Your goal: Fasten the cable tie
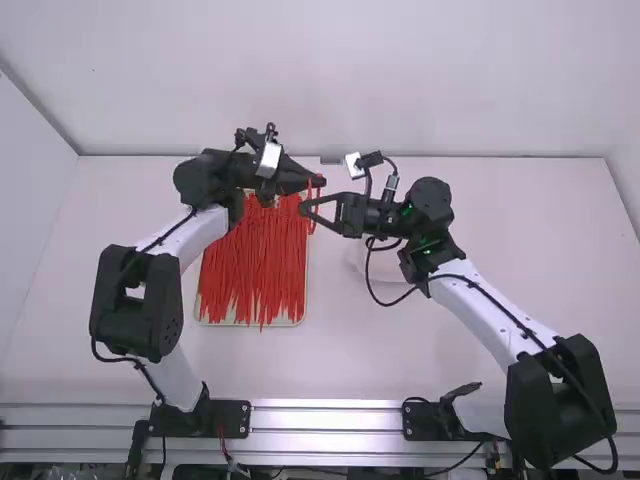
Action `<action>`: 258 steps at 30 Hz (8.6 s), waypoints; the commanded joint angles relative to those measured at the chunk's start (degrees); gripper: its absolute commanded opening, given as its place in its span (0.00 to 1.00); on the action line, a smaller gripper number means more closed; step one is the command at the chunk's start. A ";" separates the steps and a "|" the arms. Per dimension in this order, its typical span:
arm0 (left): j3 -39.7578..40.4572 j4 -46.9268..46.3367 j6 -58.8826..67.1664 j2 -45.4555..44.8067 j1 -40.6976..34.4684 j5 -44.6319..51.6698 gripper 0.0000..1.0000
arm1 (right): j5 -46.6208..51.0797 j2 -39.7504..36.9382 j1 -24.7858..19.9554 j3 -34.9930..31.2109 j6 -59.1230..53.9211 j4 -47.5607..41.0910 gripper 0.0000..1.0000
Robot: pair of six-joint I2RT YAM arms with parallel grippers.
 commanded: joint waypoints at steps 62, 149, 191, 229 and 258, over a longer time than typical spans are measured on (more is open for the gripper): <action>-2.25 0.63 5.75 0.00 1.57 -4.26 0.01 | 8.83 -0.42 0.37 -0.09 3.50 0.46 0.00; -2.21 0.63 5.22 -0.02 1.79 -5.55 0.01 | 8.90 -0.20 1.22 -0.04 4.76 -0.70 0.00; -2.71 0.63 5.11 0.00 1.36 -4.52 0.01 | 9.49 -0.20 -0.02 -0.04 6.56 2.58 0.00; -2.89 0.63 7.89 -2.78 -3.91 1.22 0.01 | 10.19 -0.20 -5.90 0.00 9.38 6.88 0.00; -6.78 0.66 12.63 -2.93 -7.41 1.22 0.01 | 10.84 -0.17 -10.12 0.02 10.75 8.61 0.00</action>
